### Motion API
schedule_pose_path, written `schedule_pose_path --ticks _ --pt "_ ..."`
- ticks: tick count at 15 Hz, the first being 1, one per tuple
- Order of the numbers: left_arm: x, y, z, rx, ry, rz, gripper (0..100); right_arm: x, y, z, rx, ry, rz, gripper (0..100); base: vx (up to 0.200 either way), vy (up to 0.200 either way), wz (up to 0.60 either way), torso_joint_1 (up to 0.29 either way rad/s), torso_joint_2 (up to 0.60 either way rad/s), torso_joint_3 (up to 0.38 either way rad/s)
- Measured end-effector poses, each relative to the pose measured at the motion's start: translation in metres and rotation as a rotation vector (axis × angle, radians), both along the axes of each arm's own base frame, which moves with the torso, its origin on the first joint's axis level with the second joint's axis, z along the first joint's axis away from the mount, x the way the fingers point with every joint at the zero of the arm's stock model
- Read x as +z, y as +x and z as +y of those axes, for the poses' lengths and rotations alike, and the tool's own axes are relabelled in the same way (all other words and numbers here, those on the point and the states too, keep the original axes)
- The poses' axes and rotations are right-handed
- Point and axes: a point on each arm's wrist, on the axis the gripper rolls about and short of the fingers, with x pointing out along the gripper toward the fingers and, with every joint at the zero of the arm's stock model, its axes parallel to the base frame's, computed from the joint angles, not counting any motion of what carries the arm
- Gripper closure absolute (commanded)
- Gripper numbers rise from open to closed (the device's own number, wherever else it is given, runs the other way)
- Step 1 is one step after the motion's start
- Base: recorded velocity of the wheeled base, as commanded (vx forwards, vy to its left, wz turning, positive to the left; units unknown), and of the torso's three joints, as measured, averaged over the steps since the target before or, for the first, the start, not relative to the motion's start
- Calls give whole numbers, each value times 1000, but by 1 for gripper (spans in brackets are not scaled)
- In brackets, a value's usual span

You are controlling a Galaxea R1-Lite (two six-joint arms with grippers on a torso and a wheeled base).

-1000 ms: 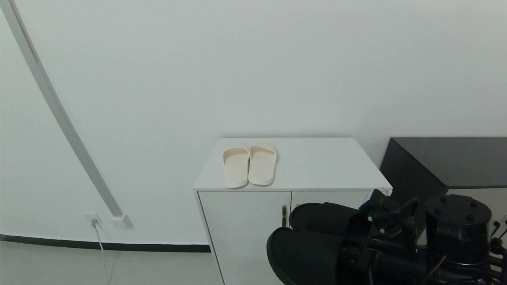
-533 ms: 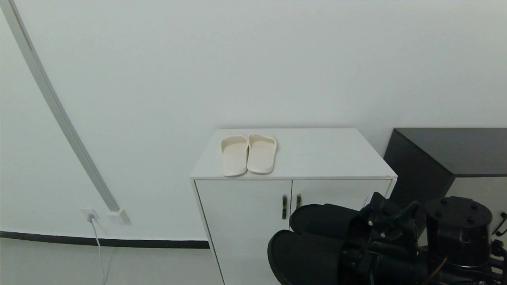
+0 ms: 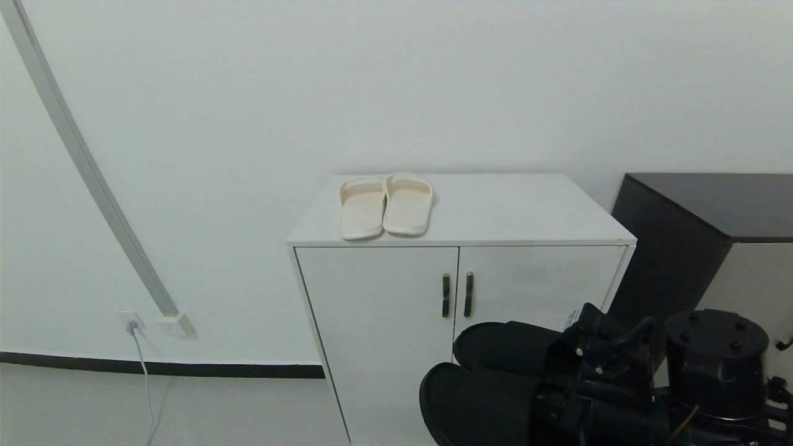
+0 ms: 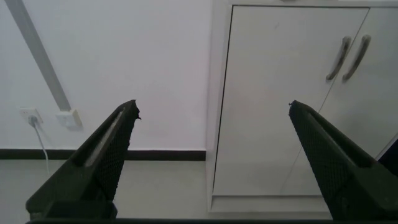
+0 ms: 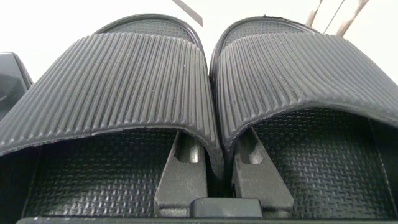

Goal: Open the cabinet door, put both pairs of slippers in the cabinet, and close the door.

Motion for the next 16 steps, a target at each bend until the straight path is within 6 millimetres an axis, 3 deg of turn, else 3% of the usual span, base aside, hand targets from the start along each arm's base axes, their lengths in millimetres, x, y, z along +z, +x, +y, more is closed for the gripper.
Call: schedule_pose_path --ticks 16 --pt "0 0 0 -4 18 0 0 -5 -2 -1 7 -23 3 100 0 0 0 -137 477 337"
